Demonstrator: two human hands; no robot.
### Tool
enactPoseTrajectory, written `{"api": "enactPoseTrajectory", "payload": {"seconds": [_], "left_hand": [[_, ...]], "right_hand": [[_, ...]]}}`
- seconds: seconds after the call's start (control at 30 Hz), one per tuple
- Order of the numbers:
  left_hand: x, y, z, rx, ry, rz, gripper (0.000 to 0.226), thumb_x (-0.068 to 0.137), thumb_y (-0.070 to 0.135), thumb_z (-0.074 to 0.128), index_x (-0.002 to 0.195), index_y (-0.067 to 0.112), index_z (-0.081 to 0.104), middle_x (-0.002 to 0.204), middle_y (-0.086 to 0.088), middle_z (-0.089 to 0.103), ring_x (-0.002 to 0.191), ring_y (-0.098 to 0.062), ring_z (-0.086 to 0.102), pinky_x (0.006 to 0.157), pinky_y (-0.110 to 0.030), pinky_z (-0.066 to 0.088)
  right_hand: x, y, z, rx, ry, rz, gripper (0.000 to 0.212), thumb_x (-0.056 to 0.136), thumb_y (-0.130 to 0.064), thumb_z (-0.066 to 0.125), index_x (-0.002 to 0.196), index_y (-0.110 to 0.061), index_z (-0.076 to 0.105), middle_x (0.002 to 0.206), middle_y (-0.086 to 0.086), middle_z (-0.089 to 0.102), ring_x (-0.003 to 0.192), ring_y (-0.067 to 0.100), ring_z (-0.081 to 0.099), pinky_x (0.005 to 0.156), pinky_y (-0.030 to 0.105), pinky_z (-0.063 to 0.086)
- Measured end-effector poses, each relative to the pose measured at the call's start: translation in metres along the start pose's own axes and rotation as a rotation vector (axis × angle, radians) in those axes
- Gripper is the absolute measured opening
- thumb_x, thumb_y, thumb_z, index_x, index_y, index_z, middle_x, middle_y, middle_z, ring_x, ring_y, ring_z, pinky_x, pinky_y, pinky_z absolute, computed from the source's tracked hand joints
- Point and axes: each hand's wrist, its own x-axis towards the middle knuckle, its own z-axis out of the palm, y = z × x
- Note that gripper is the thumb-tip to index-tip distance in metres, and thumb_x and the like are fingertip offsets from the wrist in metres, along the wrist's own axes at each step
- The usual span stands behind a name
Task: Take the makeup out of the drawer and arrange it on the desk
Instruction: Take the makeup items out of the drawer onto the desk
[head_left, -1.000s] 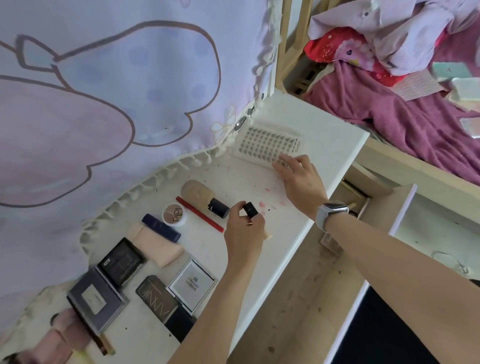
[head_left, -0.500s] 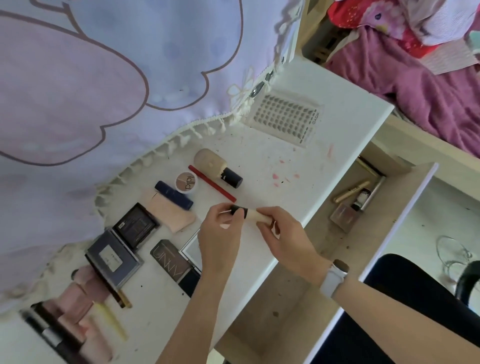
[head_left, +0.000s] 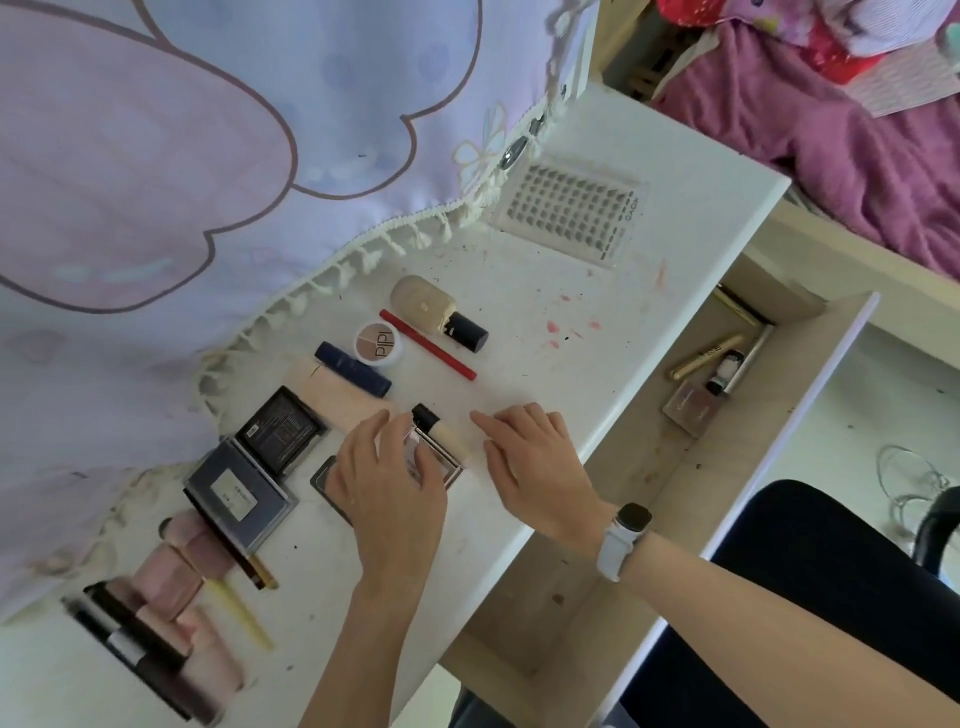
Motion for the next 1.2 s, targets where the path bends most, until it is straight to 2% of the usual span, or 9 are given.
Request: {"api": "enactPoseTrajectory", "payload": {"seconds": [0.1, 0.23, 0.37, 0.47, 0.57, 0.73, 0.87, 1.03, 1.2], "left_hand": [[-0.004, 0.023, 0.008, -0.059, 0.005, 0.111, 0.031, 0.084, 0.004, 0.061, 0.115, 0.009, 0.06, 0.124, -0.012, 0.055, 0.121, -0.03, 0.044, 0.1, -0.048, 0.032], [-0.024, 0.069, 0.037, -0.182, -0.069, 0.449, 0.029, 0.08, -0.002, 0.064, 0.108, 0.004, 0.062, 0.11, -0.014, 0.061, 0.103, -0.029, 0.057, 0.084, -0.042, 0.052], [-0.05, 0.107, 0.087, -0.262, -0.277, 0.655, 0.03, 0.083, 0.0, 0.06, 0.112, 0.005, 0.061, 0.109, -0.01, 0.062, 0.098, -0.022, 0.061, 0.084, -0.029, 0.052], [-0.055, 0.128, 0.137, -0.263, -0.471, 0.546, 0.034, 0.093, 0.009, 0.047, 0.127, 0.008, 0.051, 0.124, -0.006, 0.053, 0.112, -0.017, 0.052, 0.092, -0.025, 0.044], [-0.044, 0.141, 0.19, -0.218, -0.593, 0.385, 0.043, 0.095, 0.013, 0.04, 0.137, 0.01, 0.038, 0.131, -0.006, 0.045, 0.12, -0.019, 0.044, 0.099, -0.029, 0.039], [-0.022, 0.147, 0.243, -0.18, -0.686, 0.301, 0.045, 0.09, 0.01, 0.044, 0.135, 0.007, 0.037, 0.133, -0.012, 0.044, 0.123, -0.028, 0.038, 0.104, -0.034, 0.026], [-0.021, 0.153, 0.254, -0.248, -0.683, 0.271, 0.054, 0.088, 0.01, 0.049, 0.139, 0.012, 0.034, 0.141, -0.009, 0.039, 0.13, -0.027, 0.029, 0.112, -0.036, 0.015], [-0.012, 0.171, 0.254, -0.247, -0.692, 0.052, 0.039, 0.087, 0.015, 0.054, 0.125, 0.008, 0.048, 0.128, -0.016, 0.046, 0.121, -0.031, 0.039, 0.107, -0.04, 0.029], [-0.018, 0.17, 0.239, -0.284, -0.761, 0.05, 0.023, 0.088, 0.001, 0.047, 0.11, 0.0, 0.054, 0.112, -0.015, 0.058, 0.101, -0.028, 0.056, 0.081, -0.031, 0.046]], "right_hand": [[-0.012, 0.027, -0.024, 0.114, 0.105, 0.09, 0.033, 0.089, -0.013, 0.039, 0.111, -0.005, 0.063, 0.094, 0.007, 0.063, 0.087, 0.021, 0.056, 0.076, 0.03, 0.041], [-0.031, 0.086, -0.06, 0.076, 0.229, 0.339, 0.028, 0.088, -0.006, 0.041, 0.109, -0.003, 0.06, 0.102, 0.01, 0.06, 0.098, 0.024, 0.055, 0.084, 0.037, 0.044], [-0.033, 0.157, -0.091, -0.237, -0.022, 0.518, 0.035, 0.088, -0.003, 0.043, 0.121, -0.007, 0.053, 0.122, 0.013, 0.053, 0.114, 0.033, 0.047, 0.092, 0.044, 0.037], [-0.02, 0.202, -0.104, -0.542, -0.315, 0.433, 0.044, 0.087, -0.004, 0.043, 0.131, -0.012, 0.043, 0.135, 0.008, 0.044, 0.126, 0.027, 0.038, 0.097, 0.04, 0.034], [0.001, 0.236, -0.108, -0.705, -0.424, 0.325, 0.043, 0.089, -0.009, 0.045, 0.131, -0.014, 0.041, 0.134, 0.007, 0.044, 0.127, 0.025, 0.037, 0.097, 0.038, 0.032], [0.026, 0.264, -0.091, -0.567, -0.541, 0.453, 0.044, 0.086, -0.016, 0.053, 0.128, -0.011, 0.043, 0.135, 0.014, 0.037, 0.127, 0.031, 0.03, 0.101, 0.048, 0.03], [0.029, 0.271, -0.079, -0.527, -0.509, 0.481, 0.042, 0.083, -0.011, 0.056, 0.123, -0.005, 0.042, 0.128, 0.019, 0.037, 0.124, 0.034, 0.032, 0.093, 0.049, 0.038], [0.032, 0.271, -0.081, -0.568, -0.519, 0.431, 0.037, 0.084, -0.008, 0.054, 0.119, -0.006, 0.045, 0.123, 0.019, 0.039, 0.118, 0.037, 0.034, 0.08, 0.044, 0.039], [0.028, 0.262, -0.086, -0.643, -0.542, 0.443, 0.032, 0.087, -0.014, 0.055, 0.118, -0.008, 0.051, 0.123, 0.016, 0.043, 0.119, 0.033, 0.035, 0.095, 0.048, 0.034]]}}
